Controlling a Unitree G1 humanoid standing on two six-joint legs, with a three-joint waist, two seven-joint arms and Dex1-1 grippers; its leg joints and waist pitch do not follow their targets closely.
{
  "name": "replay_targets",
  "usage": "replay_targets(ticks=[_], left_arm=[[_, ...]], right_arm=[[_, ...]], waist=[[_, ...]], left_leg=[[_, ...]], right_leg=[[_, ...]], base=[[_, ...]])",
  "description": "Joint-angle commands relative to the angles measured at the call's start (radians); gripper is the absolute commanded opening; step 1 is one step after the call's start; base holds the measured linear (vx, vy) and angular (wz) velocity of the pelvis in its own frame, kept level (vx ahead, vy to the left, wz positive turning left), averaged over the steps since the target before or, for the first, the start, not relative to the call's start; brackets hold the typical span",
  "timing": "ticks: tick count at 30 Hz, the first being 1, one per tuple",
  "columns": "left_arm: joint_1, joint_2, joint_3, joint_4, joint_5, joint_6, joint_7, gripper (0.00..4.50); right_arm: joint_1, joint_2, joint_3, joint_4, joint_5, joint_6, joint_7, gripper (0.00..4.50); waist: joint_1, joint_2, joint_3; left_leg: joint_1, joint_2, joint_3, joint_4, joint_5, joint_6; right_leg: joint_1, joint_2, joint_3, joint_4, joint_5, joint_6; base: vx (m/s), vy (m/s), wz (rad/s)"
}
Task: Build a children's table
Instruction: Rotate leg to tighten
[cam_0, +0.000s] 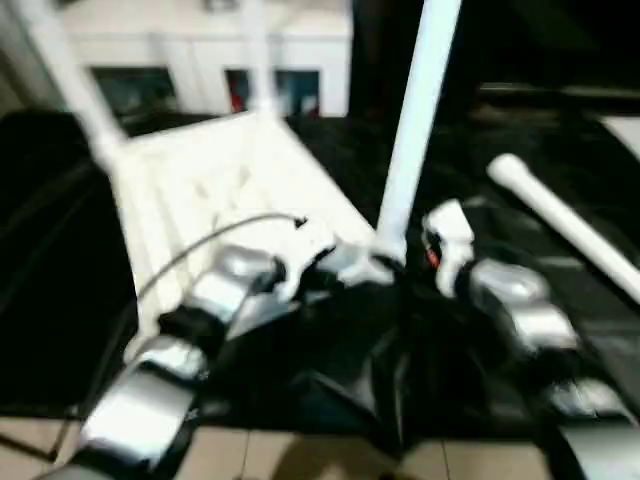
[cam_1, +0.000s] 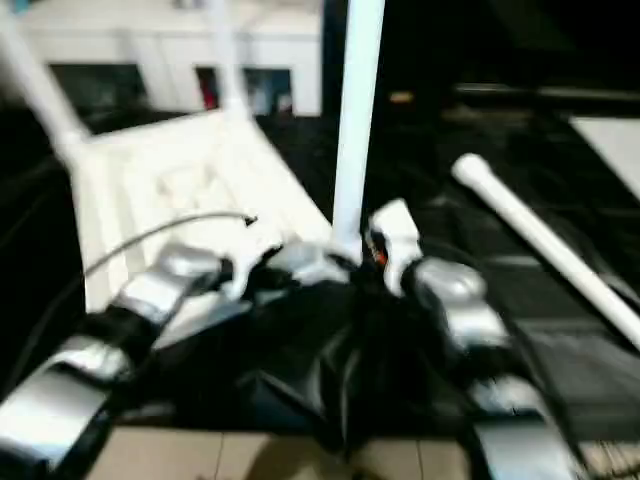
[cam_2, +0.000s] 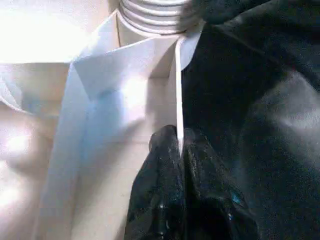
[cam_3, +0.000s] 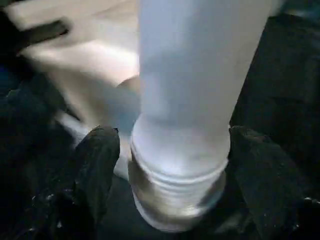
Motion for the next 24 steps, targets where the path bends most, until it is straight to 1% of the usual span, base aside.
replay_targets(ticks=[1,2,3,4,5,6,7,8,9,10,12,13,14,15,18,19,20,22,23,24], left_arm=[[0.012,0.011,-0.015,-0.04,-0.021,-0.016,-0.045,0.0],[0.027,0.03,-0.022,-0.076,-0.034,-0.009,-0.091,0.0],[0.03,0.034,-0.023,-0.085,-0.038,-0.006,-0.102,0.0],[0.041,0.046,-0.028,-0.107,-0.043,-0.018,-0.13,0.0],[0.047,0.053,-0.032,-0.122,-0.047,-0.022,-0.147,0.0],[0.068,0.076,-0.041,-0.167,-0.06,-0.022,-0.195,0.0],[0.085,0.094,-0.048,-0.207,-0.067,-0.019,-0.232,0.0],[0.094,0.103,-0.05,-0.228,-0.068,-0.015,-0.245,0.0],[0.095,0.104,-0.05,-0.23,-0.069,-0.014,-0.246,0.0],[0.106,0.112,-0.052,-0.255,-0.072,-0.013,-0.26,0.0],[0.117,0.118,-0.052,-0.278,-0.076,-0.017,-0.277,0.0],[0.121,0.119,-0.051,-0.285,-0.077,-0.019,-0.28,0.0],[0.123,0.119,-0.051,-0.29,-0.077,-0.02,-0.281,0.0],[0.128,0.122,-0.052,-0.302,-0.078,-0.016,-0.28,0.0],[0.133,0.126,-0.053,-0.315,-0.077,-0.009,-0.274,0.0],[0.133,0.127,-0.054,-0.315,-0.077,-0.008,-0.272,0.0],[0.137,0.13,-0.054,-0.325,-0.078,-0.002,-0.272,0.0],[0.141,0.133,-0.054,-0.336,-0.079,0.004,-0.274,0.0],[0.143,0.135,-0.053,-0.34,-0.077,0.006,-0.273,0.0],[0.144,0.135,-0.052,-0.342,-0.075,0.008,-0.272,0.0]], right_arm=[[0.019,-0.003,0.025,-0.051,-0.002,-0.009,0.039,3.63],[0.034,-0.013,0.026,-0.086,0.012,0.001,0.061,3.63],[0.038,-0.015,0.026,-0.094,0.015,0.004,0.067,3.63],[0.046,-0.021,0.03,-0.114,0.018,0.007,0.076,3.63],[0.05,-0.024,0.032,-0.123,0.018,0.006,0.081,3.63],[0.061,-0.035,0.041,-0.145,0.017,0.002,0.097,3.63],[0.07,-0.044,0.048,-0.166,0.017,0.005,0.112,3.63],[0.076,-0.049,0.052,-0.178,0.019,0.006,0.126,3.63],[0.077,-0.05,0.052,-0.179,0.019,0.006,0.127,3.63],[0.084,-0.056,0.058,-0.196,0.023,0.005,0.145,3.63],[0.097,-0.061,0.066,-0.224,0.028,0.01,0.166,3.63],[0.102,-0.062,0.07,-0.237,0.03,0.013,0.175,3.63],[0.108,-0.063,0.076,-0.249,0.033,0.016,0.187,3.63],[0.117,-0.064,0.081,-0.267,0.033,0.022,0.199,3.63],[0.128,-0.067,0.087,-0.286,0.03,0.025,0.209,3.63],[0.13,-0.068,0.089,-0.286,0.031,0.025,0.212,3.63],[0.133,-0.073,0.093,-0.288,0.033,0.027,0.218,3.63],[0.135,-0.077,0.096,-0.29,0.033,0.028,0.22,3.63],[0.135,-0.079,0.097,-0.291,0.033,0.031,0.222,3.47],[0.136,-0.08,0.097,-0.293,0.034,0.034,0.223,3.36]], waist=[[0.003,-0.005,-0.066],[0.005,-0.007,-0.069],[0.005,-0.006,-0.071],[0.008,-0.001,-0.071],[0.007,-0.006,-0.072],[0.011,0.002,-0.074],[0.012,0.005,-0.075],[0.013,0.007,-0.074],[0.015,0.005,-0.074],[0.018,0.008,-0.073],[0.024,0.007,-0.068],[0.026,0.007,-0.067],[0.027,0.009,-0.065],[0.028,0.008,-0.064],[0.028,0.005,-0.063],[0.028,0.004,-0.063],[0.029,0.006,-0.063],[0.027,0.005,-0.064],[0.027,0.004,-0.064],[0.027,0.005,-0.067]], left_leg=[[-0.001,0.012,0.012,-0.057,-0.125,0.108],[0.0,0.012,0.011,-0.056,-0.111,0.11],[-0.002,0.01,0.013,-0.05,-0.073,0.124],[-0.001,0.009,0.013,-0.049,-0.064,0.132],[-0.003,0.007,0.016,-0.046,-0.068,0.135],[0.002,0.008,0.015,-0.045,-0.072,0.139],[0.002,0.009,0.016,-0.043,-0.066,0.145],[0.003,0.01,0.016,-0.043,-0.065,0.145],[0.004,0.01,0.017,-0.042,-0.067,0.148],[0.006,0.01,0.018,-0.043,-0.077,0.148],[0.007,0.012,0.018,-0.047,-0.129,0.122],[0.008,0.012,0.019,-0.049,-0.143,0.114],[0.009,0.014,0.018,-0.052,-0.167,0.101],[0.009,0.013,0.017,-0.054,-0.189,0.088],[0.007,0.012,0.015,-0.056,-0.205,0.071],[0.006,0.011,0.015,-0.056,-0.207,0.069],[0.008,0.011,0.015,-0.055,-0.204,0.066],[0.006,0.011,0.014,-0.054,-0.193,0.067],[0.004,0.009,0.014,-0.053,-0.18,0.071],[0.004,0.008,0.014,-0.051,-0.162,0.074]], right_leg=[[0.058,-0.019,0.019,-0.042,-0.161,-0.259],[0.06,-0.019,0.02,-0.038,-0.126,-0.265],[0.061,-0.014,0.02,-0.029,-0.049,-0.284],[0.061,-0.012,0.02,-0.024,0.001,-0.302],[0.062,-0.01,0.021,-0.022,0.02,-0.306],[0.061,-0.01,0.021,-0.018,0.044,-0.314],[0.061,-0.01,0.02,-0.016,0.065,-0.319],[0.061,-0.01,0.02,-0.017,0.07,-0.32],[0.061,-0.008,0.02,-0.016,0.077,-0.321],[0.059,-0.008,0.02,-0.017,0.065,-0.32],[0.059,-0.01,0.021,-0.022,-0.008,-0.308],[0.059,-0.01,0.022,-0.024,-0.03,-0.303],[0.058,-0.011,0.023,-0.026,-0.067,-0.293],[0.058,-0.011,0.023,-0.029,-0.099,-0.282],[0.058,-0.012,0.025,-0.032,-0.146,-0.26],[0.058,-0.012,0.025,-0.032,-0.154,-0.256],[0.056,-0.011,0.026,-0.033,-0.16,-0.252],[0.058,-0.011,0.026,-0.03,-0.149,-0.254],[0.059,-0.011,0.026,-0.03,-0.139,-0.254],[0.06,-0.01,0.025,-0.027,-0.122,-0.256]], base=[[0.063,0.005,-0.03],[0.063,0.005,-0.03],[0.061,0.002,-0.04],[0.0,0.0,0.0],[0.0,0.0,0.0],[0.0,0.0,0.0],[0.0,0.0,0.0],[0.0,0.0,0.0],[0.0,0.0,0.0],[0.0,0.0,0.0],[0.0,0.0,0.0],[0.0,0.0,0.0],[0.0,0.0,0.0],[0.0,0.0,0.0],[0.0,0.0,0.0],[0.0,0.0,0.0],[0.0,0.0,0.0],[0.0,0.0,0.0],[0.0,0.0,0.0],[0.0,0.0,0.0]])
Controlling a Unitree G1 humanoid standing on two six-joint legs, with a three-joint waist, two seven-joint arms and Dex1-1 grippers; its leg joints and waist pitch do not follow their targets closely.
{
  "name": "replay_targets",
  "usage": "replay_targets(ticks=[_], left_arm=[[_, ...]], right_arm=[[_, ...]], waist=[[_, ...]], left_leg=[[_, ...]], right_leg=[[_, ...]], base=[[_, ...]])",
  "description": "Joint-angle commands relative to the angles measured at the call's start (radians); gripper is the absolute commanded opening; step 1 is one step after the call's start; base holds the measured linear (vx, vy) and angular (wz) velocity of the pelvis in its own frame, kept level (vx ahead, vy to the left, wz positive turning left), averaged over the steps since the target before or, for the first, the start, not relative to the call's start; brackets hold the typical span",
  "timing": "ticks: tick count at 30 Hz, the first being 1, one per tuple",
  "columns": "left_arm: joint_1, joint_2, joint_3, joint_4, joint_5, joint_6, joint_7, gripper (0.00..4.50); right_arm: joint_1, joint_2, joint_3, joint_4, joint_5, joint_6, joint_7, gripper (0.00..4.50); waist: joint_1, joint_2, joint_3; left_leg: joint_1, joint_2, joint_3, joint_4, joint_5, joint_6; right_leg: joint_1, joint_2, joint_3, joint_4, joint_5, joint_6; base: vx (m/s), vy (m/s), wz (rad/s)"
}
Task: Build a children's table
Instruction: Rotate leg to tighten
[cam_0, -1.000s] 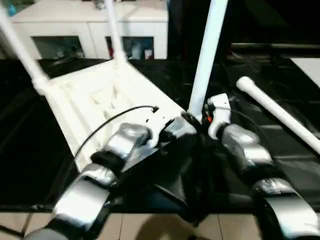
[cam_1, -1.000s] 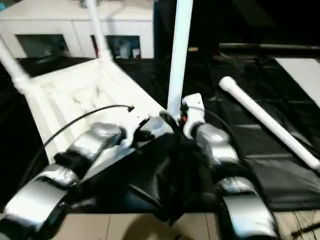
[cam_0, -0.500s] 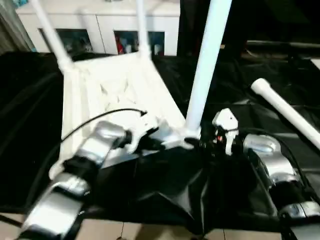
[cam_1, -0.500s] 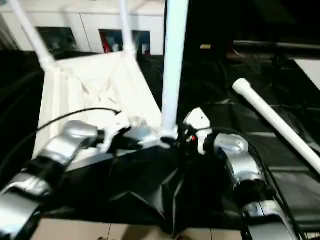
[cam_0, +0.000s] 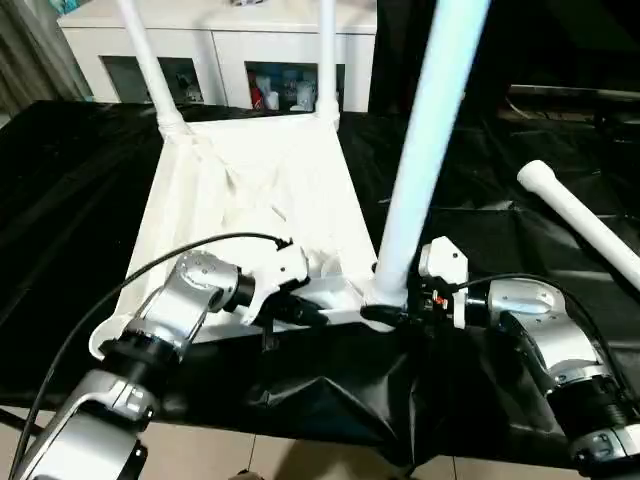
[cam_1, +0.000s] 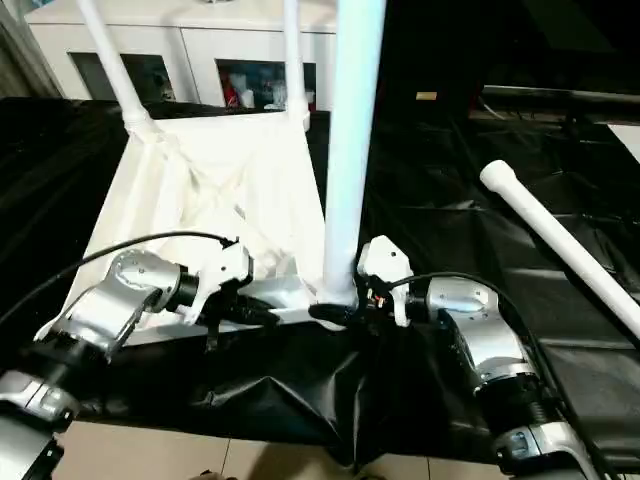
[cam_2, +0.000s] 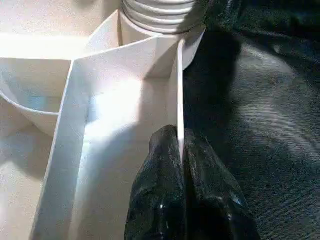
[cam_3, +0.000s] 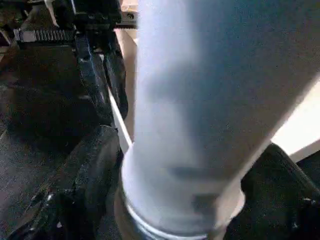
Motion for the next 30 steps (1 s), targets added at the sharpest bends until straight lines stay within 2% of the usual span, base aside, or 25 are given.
replay_targets(ticks=[1,5,17,19,20,21,22,23,24,25,26,27,29,30], left_arm=[[-0.011,-0.007,-0.001,-0.041,-0.037,-0.003,-0.043,0.0],[-0.005,-0.004,0.003,-0.046,-0.032,0.003,-0.041,0.0],[0.006,-0.004,0.007,-0.054,-0.042,0.031,-0.033,0.0],[0.004,-0.013,0.017,-0.044,-0.044,0.042,-0.013,0.0],[-0.006,-0.041,0.037,-0.012,-0.038,0.067,0.051,0.0],[-0.008,-0.045,0.039,-0.008,-0.038,0.07,0.059,0.0],[-0.008,-0.045,0.039,-0.008,-0.038,0.07,0.059,0.0],[-0.021,-0.073,0.055,0.029,-0.024,0.082,0.131,0.0],[-0.023,-0.077,0.057,0.034,-0.021,0.085,0.142,0.0],[-0.029,-0.093,0.061,0.052,-0.012,0.092,0.18,0.0],[-0.037,-0.112,0.06,0.074,0.004,0.11,0.227,0.0],[-0.039,-0.117,0.06,0.079,0.007,0.114,0.236,0.0],[-0.063,-0.161,0.068,0.121,0.029,0.164,0.332,0.0],[-0.076,-0.182,0.076,0.142,0.035,0.185,0.377,0.0]], right_arm=[[0.009,-0.008,0.011,-0.024,0.005,0.009,0.009,3.28],[0.012,-0.01,0.01,-0.028,0.004,0.023,0.017,2.92],[0.012,0.005,0.008,-0.009,0.014,0.035,0.014,2.72],[0.008,0.02,-0.003,0.012,0.01,0.045,-0.022,2.72],[-0.007,0.052,-0.017,0.074,-0.025,0.063,-0.129,2.72],[-0.008,0.055,-0.018,0.082,-0.03,0.065,-0.141,2.72],[-0.008,0.055,-0.018,0.082,-0.03,0.065,-0.141,2.72],[-0.021,0.086,-0.023,0.143,-0.072,0.075,-0.251,2.72],[-0.022,0.091,-0.024,0.151,-0.077,0.077,-0.267,2.72],[-0.029,0.115,-0.028,0.18,-0.09,0.087,-0.329,2.72],[-0.044,0.156,-0.041,0.224,-0.102,0.109,-0.427,2.72],[-0.047,0.164,-0.045,0.233,-0.103,0.115,-0.446,2.72],[-0.082,0.224,-0.069,0.301,-0.113,0.159,-0.598,2.72],[-0.096,0.244,-0.076,0.326,-0.118,0.171,-0.652,2.72]], waist=[[-0.004,-0.004,-0.072],[-0.004,-0.006,-0.075],[-0.005,-0.012,-0.074],[-0.005,-0.011,-0.072],[-0.012,-0.011,-0.07],[-0.012,-0.011,-0.07],[-0.015,-0.012,-0.069],[-0.022,-0.015,-0.065],[-0.025,-0.014,-0.061],[-0.031,-0.016,-0.061],[-0.037,-0.013,-0.057],[-0.045,-0.014,-0.056],[-0.049,-0.017,-0.058],[-0.054,-0.015,-0.056]], left_leg=[[0.008,0.005,0.014,-0.059,-0.167,0.085],[0.007,0.004,0.013,-0.054,-0.132,0.105],[0.005,0.003,0.013,-0.051,-0.146,0.104],[0.005,0.003,0.013,-0.052,-0.163,0.097],[0.003,0.001,0.013,-0.053,-0.176,0.083],[0.003,0.001,0.013,-0.053,-0.176,0.083],[0.004,-0.001,0.011,-0.054,-0.199,0.066],[0.002,-0.002,0.012,-0.056,-0.22,0.052],[0.002,-0.003,0.011,-0.058,-0.244,0.044],[0.004,-0.005,0.009,-0.06,-0.275,0.032],[0.003,-0.006,0.007,-0.063,-0.294,0.023],[0.004,-0.009,0.005,-0.064,-0.319,0.014],[0.001,-0.011,0.001,-0.064,-0.314,0.009],[0.004,-0.013,0.0,-0.063,-0.326,0.006]], right_leg=[[0.065,-0.011,0.023,-0.042,-0.097,-0.257],[0.067,-0.01,0.021,-0.035,-0.044,-0.274],[0.067,-0.011,0.022,-0.036,-0.092,-0.263],[0.065,-0.012,0.022,-0.038,-0.122,-0.259],[0.063,-0.012,0.022,-0.041,-0.154,-0.249],[0.063,-0.012,0.022,-0.041,-0.154,-0.249],[0.062,-0.012,0.022,-0.044,-0.197,-0.239],[0.062,-0.011,0.022,-0.048,-0.241,-0.223],[0.06,-0.011,0.021,-0.053,-0.283,-0.212],[0.061,-0.013,0.02,-0.06,-0.351,-0.187],[0.058,-0.012,0.019,-0.065,-0.398,-0.168],[0.056,-0.012,0.017,-0.072,-0.459,-0.145],[0.058,-0.014,0.016,-0.076,-0.483,-0.126],[0.052,-0.011,0.014,-0.079,-0.503,-0.12]], base=[[0.0,0.0,0.0],[0.0,0.0,0.0],[0.0,0.0,0.0],[0.0,0.0,0.0],[0.0,0.0,0.0],[0.0,0.0,0.0],[0.0,0.0,0.0],[0.0,0.0,0.0],[0.0,0.0,0.0],[0.0,0.0,0.0],[0.0,0.0,0.0],[0.0,0.0,0.0],[-0.027,-0.007,-0.04],[0.0,0.0,0.0]])
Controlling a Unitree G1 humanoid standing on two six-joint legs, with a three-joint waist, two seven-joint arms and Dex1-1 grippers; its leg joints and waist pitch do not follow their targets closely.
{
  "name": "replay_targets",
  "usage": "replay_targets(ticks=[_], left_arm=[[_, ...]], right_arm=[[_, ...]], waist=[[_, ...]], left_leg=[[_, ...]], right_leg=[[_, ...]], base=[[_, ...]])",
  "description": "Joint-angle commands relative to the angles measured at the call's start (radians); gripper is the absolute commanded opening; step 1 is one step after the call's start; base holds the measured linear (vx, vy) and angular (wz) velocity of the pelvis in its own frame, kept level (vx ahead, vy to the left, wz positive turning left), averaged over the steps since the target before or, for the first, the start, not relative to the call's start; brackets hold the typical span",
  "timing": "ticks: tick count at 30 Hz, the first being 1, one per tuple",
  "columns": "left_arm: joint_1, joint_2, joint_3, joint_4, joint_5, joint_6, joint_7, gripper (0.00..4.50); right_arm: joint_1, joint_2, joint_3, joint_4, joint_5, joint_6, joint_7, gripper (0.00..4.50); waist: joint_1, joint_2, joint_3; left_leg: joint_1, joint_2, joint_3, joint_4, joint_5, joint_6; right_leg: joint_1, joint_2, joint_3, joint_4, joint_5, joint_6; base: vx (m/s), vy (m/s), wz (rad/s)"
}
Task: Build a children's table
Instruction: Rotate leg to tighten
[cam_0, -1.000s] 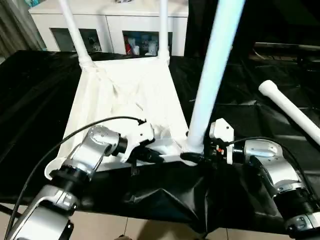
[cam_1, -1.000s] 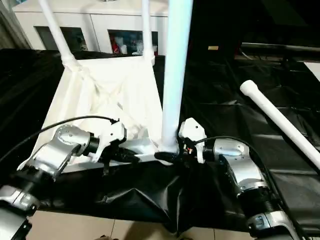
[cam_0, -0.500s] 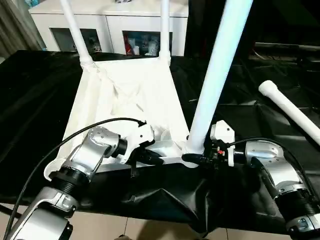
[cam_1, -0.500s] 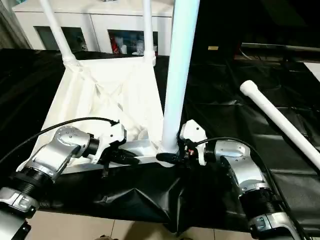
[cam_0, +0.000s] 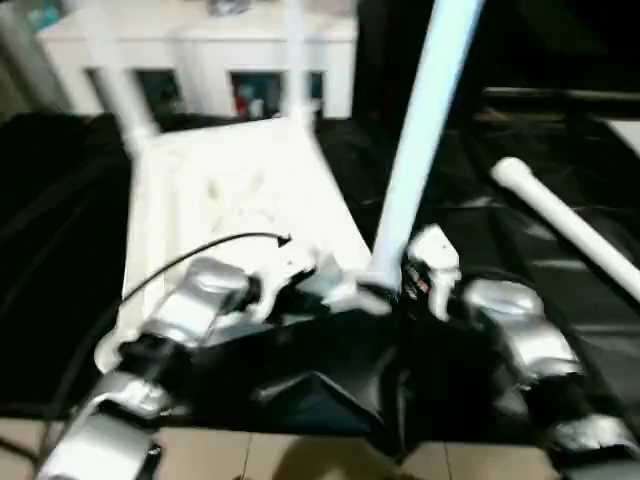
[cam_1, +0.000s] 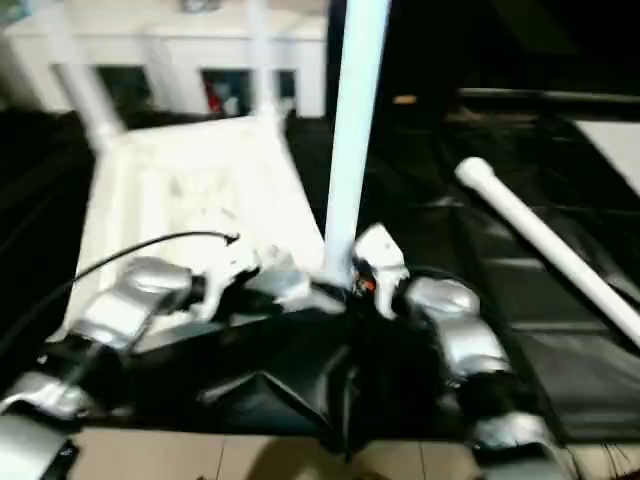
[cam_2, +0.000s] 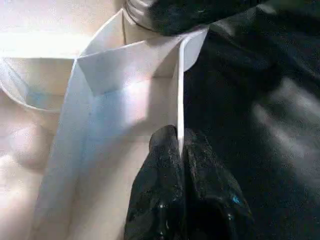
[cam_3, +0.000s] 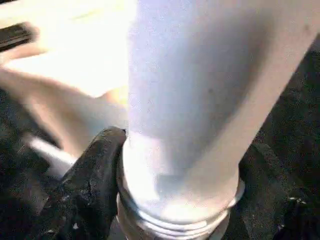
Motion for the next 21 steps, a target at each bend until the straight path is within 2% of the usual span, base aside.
replay_targets(ticks=[1,2,4,5,7,8,9,11,16,17,20,21], left_arm=[[-0.026,-0.04,0.014,0.034,0.004,0.045,0.074,0.0],[-0.05,-0.072,0.024,0.078,0.011,0.06,0.14,0.0],[-0.06,-0.083,0.027,0.097,0.013,0.061,0.164,0.0],[-0.075,-0.102,0.037,0.127,0.011,0.058,0.201,0.0],[-0.113,-0.141,0.054,0.194,0.014,0.035,0.281,0.0],[-0.118,-0.144,0.054,0.202,0.017,0.031,0.289,0.0],[-0.122,-0.146,0.053,0.207,0.02,0.027,0.291,0.0],[-0.126,-0.146,0.044,0.208,0.03,0.015,0.283,0.0],[-0.125,-0.134,0.036,0.208,0.036,-0.004,0.255,0.0],[-0.124,-0.13,0.034,0.206,0.035,-0.006,0.249,0.0],[-0.123,-0.117,0.027,0.209,0.032,-0.026,0.22,0.0],[-0.121,-0.111,0.026,0.207,0.031,-0.028,0.21,0.0]], right_arm=[[0.002,0.028,-0.006,0.112,-0.039,0.083,-0.136,2.72],[-0.023,0.059,-0.019,0.153,-0.041,0.091,-0.215,2.72],[-0.034,0.071,-0.025,0.171,-0.042,0.091,-0.246,2.72],[-0.05,0.088,-0.035,0.196,-0.041,0.088,-0.285,2.72],[-0.096,0.129,-0.045,0.251,-0.052,0.084,-0.367,2.72],[-0.104,0.135,-0.044,0.262,-0.057,0.08,-0.374,2.72],[-0.112,0.142,-0.048,0.27,-0.053,0.074,-0.371,2.72],[-0.122,0.161,-0.059,0.275,-0.024,0.051,-0.322,2.72],[-0.131,0.179,-0.074,0.261,0.013,-0.011,-0.254,2.72],[-0.131,0.179,-0.079,0.256,0.02,-0.021,-0.249,3.28],[-0.133,0.175,-0.095,0.24,0.038,-0.056,-0.221,3.48],[-0.132,0.168,-0.1,0.231,0.044,-0.069,-0.206,3.48]], waist=[[0.0,-0.01,-0.053],[-0.005,-0.011,-0.053],[-0.011,-0.011,-0.052],[-0.011,-0.009,-0.055],[-0.018,-0.006,-0.054],[-0.02,-0.007,-0.055],[-0.022,-0.009,-0.054],[-0.026,-0.005,-0.055],[-0.027,-0.007,-0.057],[-0.026,-0.008,-0.058],[-0.023,-0.008,-0.059],[-0.025,-0.008,-0.059]], left_leg=[[0.0,-0.014,0.009,-0.077,-0.337,0.004],[0.007,-0.015,0.008,-0.075,-0.364,0.004],[0.008,-0.017,0.005,-0.075,-0.396,0.004],[0.005,-0.015,0.002,-0.078,-0.399,0.009],[0.004,-0.014,0.0,-0.082,-0.415,0.012],[0.01,-0.017,-0.003,-0.08,-0.441,0.007],[0.012,-0.017,-0.003,-0.081,-0.458,0.016],[0.009,-0.014,-0.006,-0.085,-0.474,0.025],[0.004,-0.011,-0.003,-0.088,-0.448,0.038],[0.002,-0.011,-0.002,-0.088,-0.44,0.04],[0.004,-0.011,0.001,-0.087,-0.424,0.052],[-0.003,-0.01,-0.001,-0.09,-0.408,0.052]], right_leg=[[0.042,-0.012,0.012,-0.096,-0.514,-0.125],[0.036,-0.011,0.009,-0.103,-0.547,-0.117],[0.035,-0.01,0.002,-0.111,-0.582,-0.101],[0.039,-0.012,0.0,-0.111,-0.568,-0.097],[0.038,-0.008,-0.005,-0.114,-0.547,-0.102],[0.034,-0.009,-0.008,-0.118,-0.56,-0.1],[0.033,-0.009,-0.009,-0.122,-0.553,-0.103],[0.038,-0.011,-0.01,-0.122,-0.536,-0.108],[0.043,-0.015,-0.003,-0.113,-0.455,-0.152],[0.044,-0.015,-0.002,-0.112,-0.443,-0.159],[0.045,-0.017,0.001,-0.11,-0.433,-0.171],[0.05,-0.017,0.001,-0.107,-0.425,-0.171]], base=[[0.0,0.0,0.0],[0.0,0.0,0.0],[0.0,0.0,0.0],[0.0,0.0,0.0],[0.0,0.0,0.0],[0.0,0.0,0.0],[0.0,0.0,0.0],[0.0,0.0,0.0],[0.0,0.0,0.0],[0.0,0.0,0.0],[0.0,0.0,0.0],[0.0,0.0,0.0]])
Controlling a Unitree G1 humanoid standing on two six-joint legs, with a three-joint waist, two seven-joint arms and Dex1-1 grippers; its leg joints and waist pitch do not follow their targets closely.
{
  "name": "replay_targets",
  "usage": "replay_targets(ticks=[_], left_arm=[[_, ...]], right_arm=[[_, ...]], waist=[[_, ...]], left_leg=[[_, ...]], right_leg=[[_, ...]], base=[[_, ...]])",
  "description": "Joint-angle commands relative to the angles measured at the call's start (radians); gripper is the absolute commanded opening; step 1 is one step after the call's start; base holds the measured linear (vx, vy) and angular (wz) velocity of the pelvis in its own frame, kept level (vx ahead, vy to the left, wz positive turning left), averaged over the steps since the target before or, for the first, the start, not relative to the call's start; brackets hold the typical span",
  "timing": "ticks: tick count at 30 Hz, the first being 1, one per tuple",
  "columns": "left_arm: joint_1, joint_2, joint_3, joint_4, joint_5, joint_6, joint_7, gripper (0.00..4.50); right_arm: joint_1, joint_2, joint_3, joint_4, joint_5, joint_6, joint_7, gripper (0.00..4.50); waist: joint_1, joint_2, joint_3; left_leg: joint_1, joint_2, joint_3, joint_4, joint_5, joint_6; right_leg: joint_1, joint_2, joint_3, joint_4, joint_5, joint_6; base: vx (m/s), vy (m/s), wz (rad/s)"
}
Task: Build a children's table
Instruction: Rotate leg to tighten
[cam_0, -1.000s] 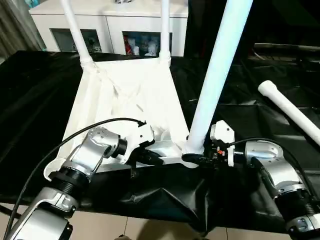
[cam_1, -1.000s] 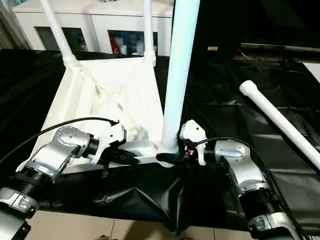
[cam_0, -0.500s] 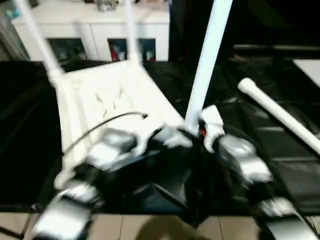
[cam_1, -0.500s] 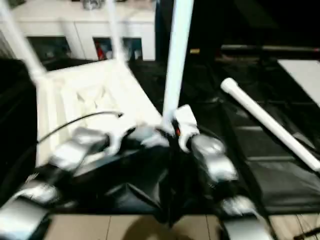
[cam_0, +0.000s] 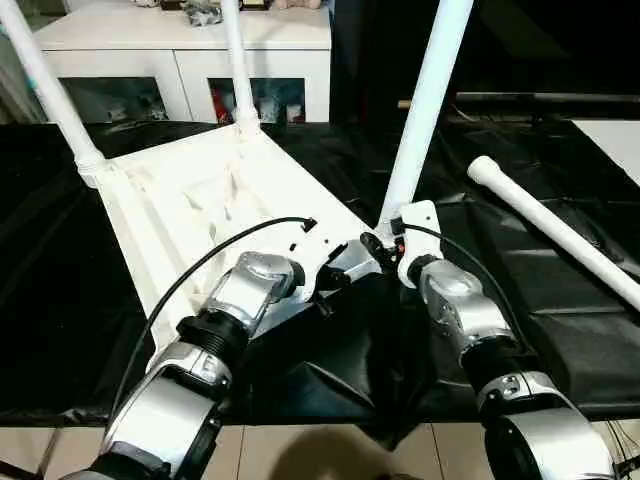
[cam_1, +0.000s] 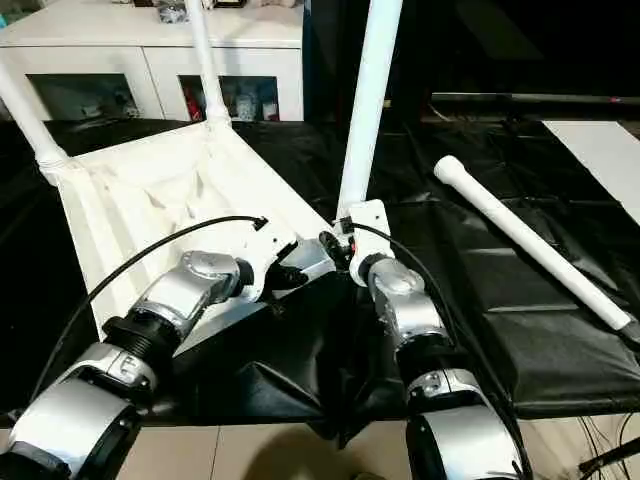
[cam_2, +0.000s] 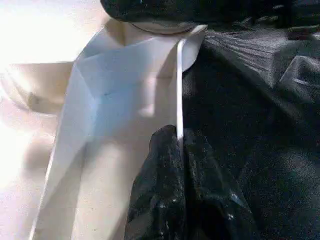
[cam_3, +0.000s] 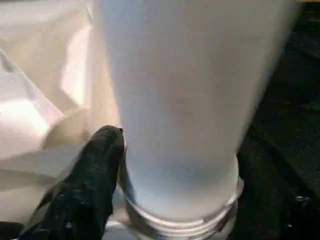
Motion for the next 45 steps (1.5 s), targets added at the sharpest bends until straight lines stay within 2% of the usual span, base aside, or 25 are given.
replay_targets(ticks=[1,2,4,6,7,8,9,10,11,12,15,17,21,23,25,27,30,32,35,36,40,45], left_arm=[[-0.001,0.012,-0.008,0.0,0.0,-0.027,-0.02,0.0],[0.006,0.02,-0.013,-0.013,-0.002,-0.036,-0.044,0.0],[0.019,0.036,-0.025,-0.036,0.0,-0.049,-0.087,0.0],[0.03,0.049,-0.032,-0.058,-0.004,-0.043,-0.119,0.0],[0.038,0.06,-0.041,-0.075,-0.006,-0.056,-0.149,0.0],[0.049,0.074,-0.049,-0.098,-0.012,-0.05,-0.188,0.0],[0.066,0.102,-0.067,-0.133,-0.016,-0.069,-0.251,0.0],[0.068,0.105,-0.068,-0.136,-0.016,-0.072,-0.258,0.0],[0.074,0.116,-0.071,-0.15,-0.023,-0.066,-0.282,0.0],[0.076,0.121,-0.071,-0.155,-0.027,-0.058,-0.293,0.0],[0.09,0.155,-0.079,-0.196,-0.049,-0.073,-0.373,0.0],[0.101,0.18,-0.087,-0.224,-0.061,-0.094,-0.431,0.0],[0.12,0.221,-0.093,-0.284,-0.094,-0.099,-0.525,0.0],[0.131,0.235,-0.091,-0.314,-0.105,-0.084,-0.55,0.0],[0.137,0.243,-0.096,-0.333,-0.111,-0.074,-0.569,0.0],[0.146,0.251,-0.098,-0.351,-0.114,-0.066,-0.584,0.0],[0.153,0.254,-0.1,-0.363,-0.116,-0.061,-0.588,0.0],[0.158,0.257,-0.102,-0.373,-0.121,-0.055,-0.593,0.0],[0.163,0.258,-0.104,-0.377,-0.12,-0.054,-0.593,0.0],[0.164,0.259,-0.104,-0.377,-0.117,-0.054,-0.593,0.0],[0.168,0.262,-0.102,-0.383,-0.112,-0.048,-0.591,0.0],[0.17,0.265,-0.103,-0.386,-0.108,-0.047,-0.586,0.0]], right_arm=[[0.019,0.021,0.018,-0.032,0.036,-0.008,0.084,3.58],[0.026,0.009,0.014,-0.056,0.043,-0.008,0.108,3.78],[0.04,-0.016,0.012,-0.096,0.05,-0.002,0.156,3.83],[0.054,-0.042,0.02,-0.129,0.049,0.0,0.196,3.83],[0.067,-0.067,0.029,-0.155,0.05,0.001,0.233,3.83],[0.084,-0.095,0.039,-0.187,0.054,0.007,0.281,3.83],[0.118,-0.159,0.07,-0.242,0.053,0.014,0.381,3.83],[0.123,-0.166,0.075,-0.249,0.052,0.015,0.394,3.83],[0.143,-0.2,0.098,-0.276,0.047,0.01,0.45,3.83],[0.153,-0.214,0.109,-0.286,0.045,0.004,0.479,3.83],[0.205,-0.29,0.158,-0.36,0.04,-0.016,0.606,3.83],[0.231,-0.326,0.174,-0.398,0.04,-0.015,0.669,3.83],[0.252,-0.361,0.181,-0.439,0.044,-0.024,0.73,3.83],[0.256,-0.371,0.184,-0.452,0.051,-0.029,0.745,3.83],[0.252,-0.367,0.18,-0.452,0.061,-0.031,0.746,3.83],[0.251,-0.368,0.182,-0.465,0.071,-0.029,0.757,3.83],[0.254,-0.368,0.183,-0.475,0.082,-0.024,0.778,3.83],[0.259,-0.37,0.185,-0.483,0.087,-0.017,0.795,3.83],[0.262,-0.37,0.188,-0.484,0.085,-0.015,0.807,3.83],[0.262,-0.369,0.187,-0.483,0.089,-0.01,0.811,3.56],[0.261,-0.37,0.194,-0.475,0.095,-0.005,0.819,3.44],[0.262,-0.369,0.196,-0.474,0.088,-0.007,0.826,2.98]], waist=[[0.005,-0.007,-0.056],[0.007,-0.009,-0.056],[0.01,-0.01,-0.058],[0.013,-0.01,-0.062],[0.015,-0.005,-0.061],[0.018,-0.007,-0.062],[0.025,-0.003,-0.062],[0.03,-0.006,-0.063],[0.035,-0.003,-0.065],[0.04,-0.004,-0.066],[0.053,-0.003,-0.068],[0.057,-0.003,-0.071],[0.065,-0.001,-0.075],[0.068,-0.002,-0.076],[0.073,-0.001,-0.073],[0.077,0.0,-0.068],[0.075,-0.001,-0.065],[0.074,-0.002,-0.065],[0.074,-0.002,-0.066],[0.074,-0.003,-0.067],[0.074,-0.003,-0.07],[0.075,-0.004,-0.07]], left_leg=[[0.0,-0.004,0.008,-0.084,-0.405,0.051],[0.002,-0.004,0.009,-0.083,-0.403,0.054],[-0.001,-0.002,0.01,-0.084,-0.376,0.061],[0.001,0.001,0.013,-0.082,-0.345,0.065],[0.004,0.001,0.014,-0.081,-0.341,0.067],[0.003,0.002,0.017,-0.08,-0.324,0.071],[0.004,0.005,0.016,-0.081,-0.312,0.076],[0.002,0.007,0.016,-0.081,-0.304,0.081],[0.004,0.006,0.019,-0.078,-0.284,0.084],[0.01,0.007,0.024,-0.074,-0.274,0.089],[0.001,0.009,0.024,-0.072,-0.217,0.103],[0.002,0.009,0.024,-0.069,-0.186,0.108],[0.002,0.008,0.026,-0.061,-0.128,0.131],[0.002,0.008,0.027,-0.058,-0.116,0.139],[0.001,0.01,0.028,-0.058,-0.128,0.135],[0.005,0.012,0.029,-0.065,-0.187,0.108],[0.005,0.011,0.027,-0.069,-0.236,0.079],[0.005,0.012,0.026,-0.07,-0.245,0.072],[0.007,0.011,0.027,-0.069,-0.236,0.071],[0.004,0.01,0.027,-0.068,-0.224,0.074],[0.002,0.009,0.025,-0.065,-0.187,0.085],[0.001,0.008,0.026,-0.063,-0.177,0.092]], right_leg=[[0.044,-0.016,0.006,-0.075,-0.43,-0.167],[0.043,-0.016,0.007,-0.076,-0.437,-0.167],[0.047,-0.017,0.01,-0.072,-0.405,-0.174],[0.046,-0.017,0.013,-0.067,-0.366,-0.196],[0.044,-0.017,0.014,-0.067,-0.358,-0.201],[0.045,-0.016,0.016,-0.065,-0.332,-0.21],[0.047,-0.015,0.017,-0.062,-0.311,-0.216],[0.05,-0.014,0.017,-0.061,-0.294,-0.216],[0.048,-0.015,0.02,-0.056,-0.262,-0.23],[0.043,-0.013,0.022,-0.053,-0.235,-0.241],[0.052,-0.013,0.023,-0.039,-0.163,-0.258],[0.054,-0.012,0.024,-0.031,-0.109,-0.27],[0.058,-0.011,0.024,-0.016,-0.007,-0.302],[0.057,-0.011,0.025,-0.014,0.009,-0.305],[0.054,-0.013,0.025,-0.016,-0.022,-0.301],[0.051,-0.013,0.026,-0.023,-0.105,-0.285],[0.05,-0.012,0.026,-0.03,-0.183,-0.254],[0.049,-0.012,0.027,-0.031,-0.196,-0.246],[0.048,-0.012,0.029,-0.031,-0.186,-0.246],[0.049,-0.011,0.028,-0.029,-0.17,-0.25],[0.053,-0.012,0.027,-0.024,-0.132,-0.255],[0.053,-0.011,0.027,-0.023,-0.126,-0.26]], base=[[0.0,0.0,0.0],[0.0,0.0,0.0],[0.0,0.0,0.0],[0.0,0.0,0.0],[0.0,0.0,0.0],[0.0,0.0,0.0],[0.0,0.0,0.0],[0.0,0.0,0.0],[0.0,0.0,0.0],[0.05,-0.006,0.09],[0.061,0.0,0.06],[0.026,0.004,0.0],[0.013,0.003,0.0],[0.0,0.0,0.0],[0.0,0.0,0.0],[0.0,0.0,0.0],[0.0,0.0,0.0],[0.0,0.0,0.0],[0.0,0.0,0.0],[0.0,0.0,0.0],[0.0,0.0,0.0],[0.0,0.0,0.0]])
